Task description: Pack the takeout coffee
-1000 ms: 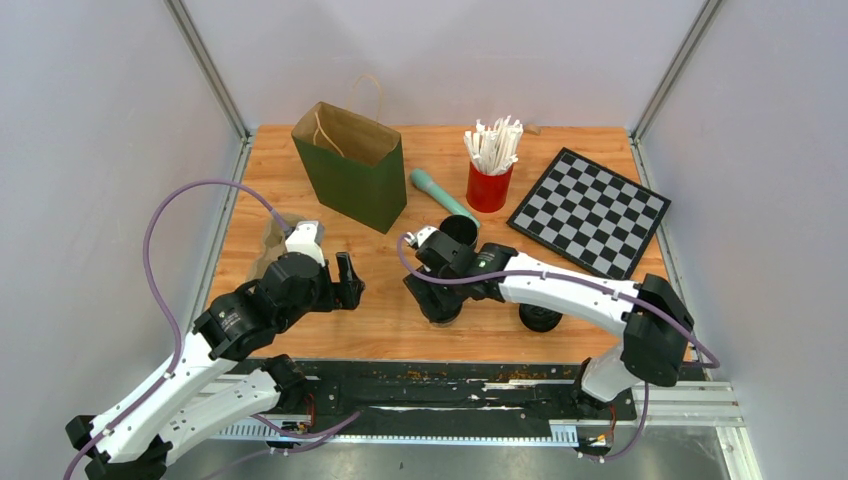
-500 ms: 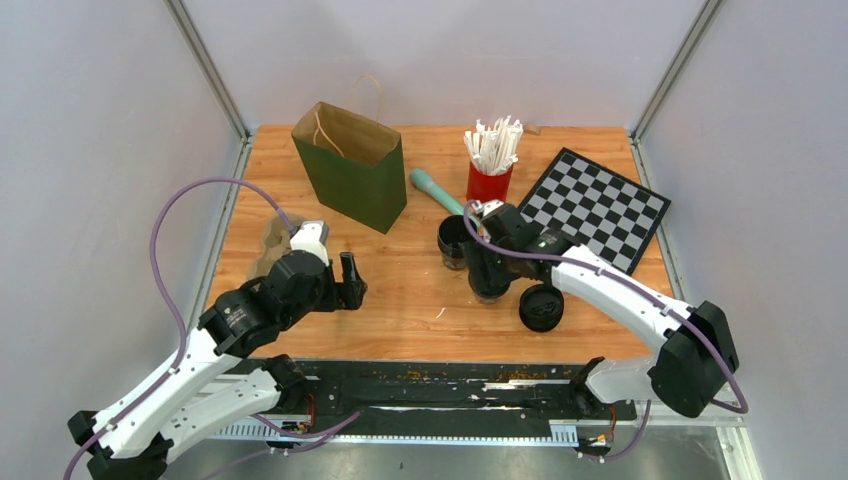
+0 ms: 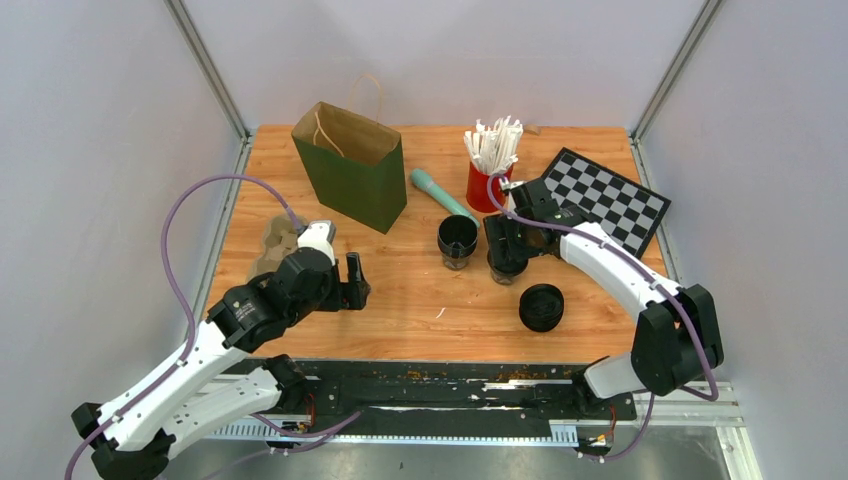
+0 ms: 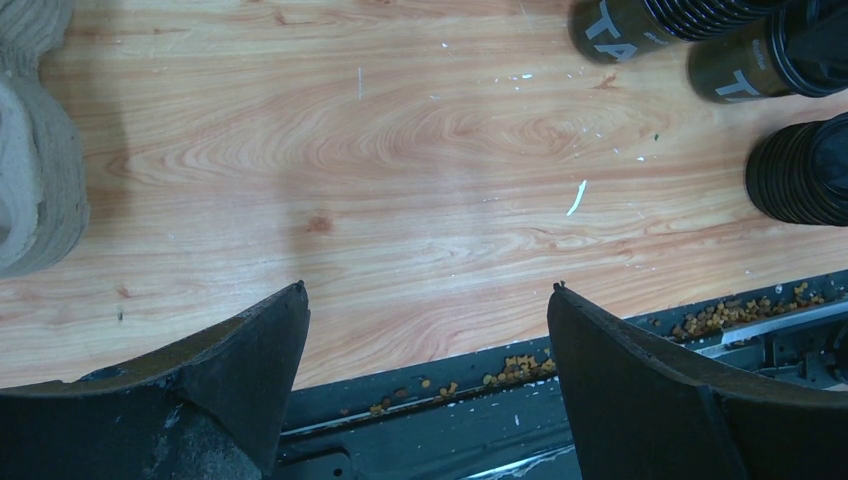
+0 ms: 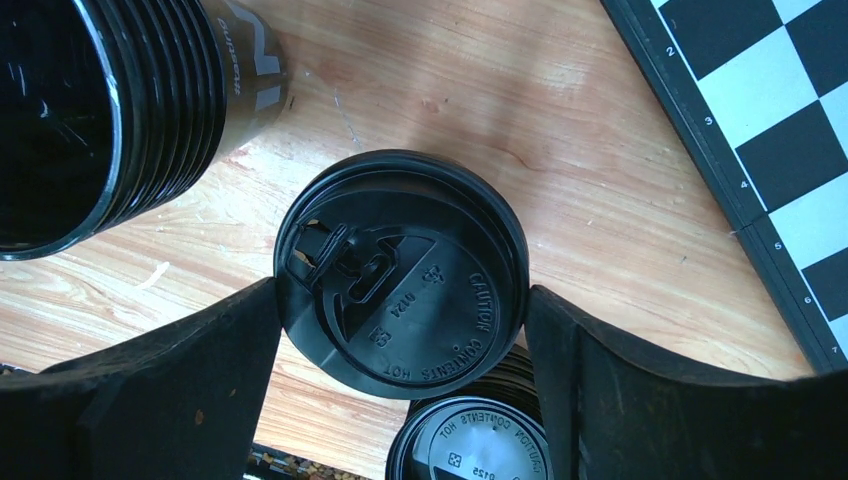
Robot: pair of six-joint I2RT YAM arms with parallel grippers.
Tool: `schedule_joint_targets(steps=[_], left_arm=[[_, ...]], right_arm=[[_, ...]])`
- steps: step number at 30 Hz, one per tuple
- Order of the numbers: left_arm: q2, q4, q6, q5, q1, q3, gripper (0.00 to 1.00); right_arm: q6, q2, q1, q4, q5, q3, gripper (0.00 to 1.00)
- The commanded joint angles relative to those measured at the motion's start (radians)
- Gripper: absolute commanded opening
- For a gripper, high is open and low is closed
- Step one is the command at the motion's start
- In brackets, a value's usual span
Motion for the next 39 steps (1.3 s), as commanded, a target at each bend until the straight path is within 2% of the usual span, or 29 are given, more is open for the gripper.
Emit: schedule_joint_targets(steps=[1,5,12,15,18,23,30,39], left_arm=[[0.001,0.03,0.008,0.004,0.0,0.007,0.96],[0.005,0.031,0.011,0.007,0.0,0.009,0.96],[0.01,0.035,0.015,0.019,0.0,0.012,0.96],[0.01,0.038,0.02,0.029,0.0,0.01,0.96],[0.015,0.045,0.025,0.045,0.0,0.005,0.96],[0.02,0.061,0.028,0.088,0.0,-0.014,0.96],[0.02,0.055,0.033,0.107,0.0,-0.022,0.96],[0.02,0.054,0.04,0.101,0.0,-0.019,0.96]], right_arm=[[-0.014,0.014,-0.012,0.004,-0.019,0.052,0.91],[0.001,0.006,-0.015,-0.059,-0.003,0.1,0.99],[0.024,-0.004,-0.014,-0.176,0.024,0.2,0.99],[0.043,-0.021,-0.012,-0.159,-0.048,0.24,0.92],[0.072,-0.018,0.004,-0.125,-0.099,0.284,0.82],[0.076,0.052,0.057,-0.085,-0.067,0.367,0.67],[0.051,0.18,0.098,-0.102,-0.003,0.449,0.57],[0.048,0.25,0.106,-0.092,0.029,0.463,0.39]])
